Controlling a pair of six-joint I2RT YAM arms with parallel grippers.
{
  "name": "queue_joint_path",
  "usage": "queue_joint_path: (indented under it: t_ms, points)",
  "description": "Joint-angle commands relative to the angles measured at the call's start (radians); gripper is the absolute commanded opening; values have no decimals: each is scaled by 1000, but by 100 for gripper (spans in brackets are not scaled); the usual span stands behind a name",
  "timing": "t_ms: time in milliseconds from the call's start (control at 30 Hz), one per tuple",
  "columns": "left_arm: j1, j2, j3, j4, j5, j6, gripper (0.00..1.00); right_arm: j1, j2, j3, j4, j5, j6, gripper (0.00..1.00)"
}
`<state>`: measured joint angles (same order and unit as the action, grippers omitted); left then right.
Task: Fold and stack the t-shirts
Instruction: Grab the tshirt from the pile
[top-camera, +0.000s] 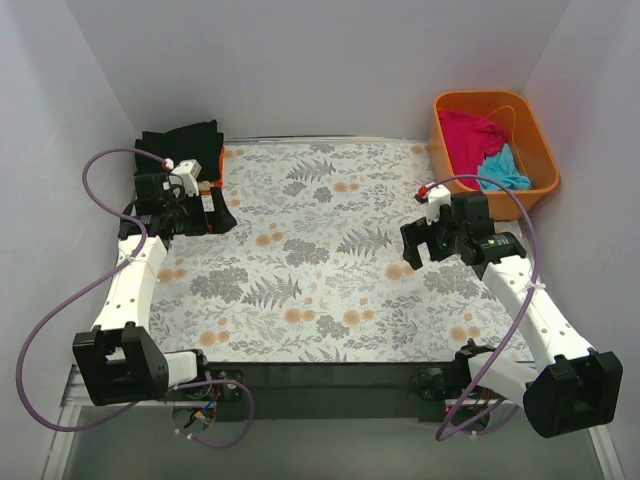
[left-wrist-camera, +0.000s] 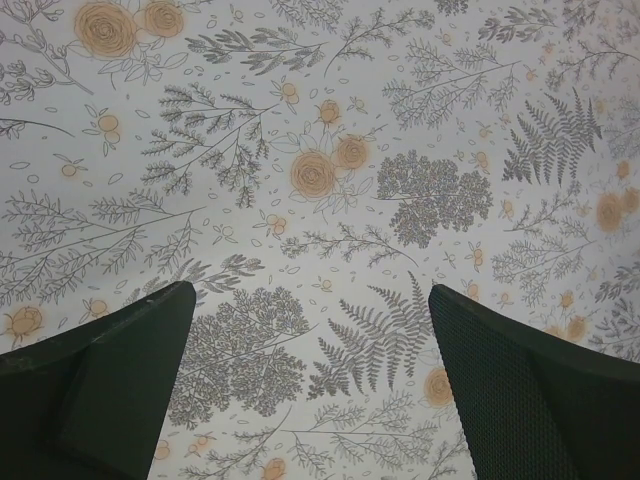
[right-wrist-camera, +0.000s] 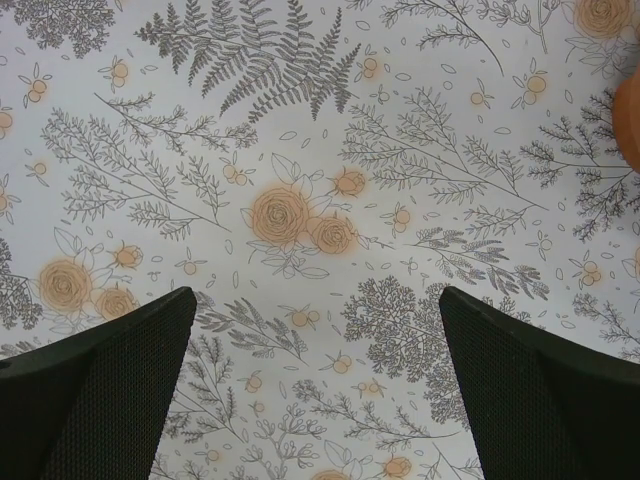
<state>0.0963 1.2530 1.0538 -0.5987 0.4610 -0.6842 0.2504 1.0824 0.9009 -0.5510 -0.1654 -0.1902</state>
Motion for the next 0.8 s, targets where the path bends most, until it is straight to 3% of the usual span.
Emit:
queue_joint_path:
  t_ms: [0, 200, 333, 567, 767]
  points:
    - [2, -27, 28, -4, 14, 20, 98, 0, -3, 44, -3, -29, -24, 98]
    - [0, 22, 182, -35, 47, 6, 98, -2, 106, 251, -79, -45, -106, 98]
    - [0, 66, 322, -29, 24, -21, 98, -29, 215, 517, -121, -57, -138, 98]
    - [0, 117, 385, 59, 113, -126, 98, -222, 460, 890, -47, -57, -63, 99]
    - [0, 192, 419, 74, 206, -195, 98, -378, 804, 1223, 3, -33, 21, 98]
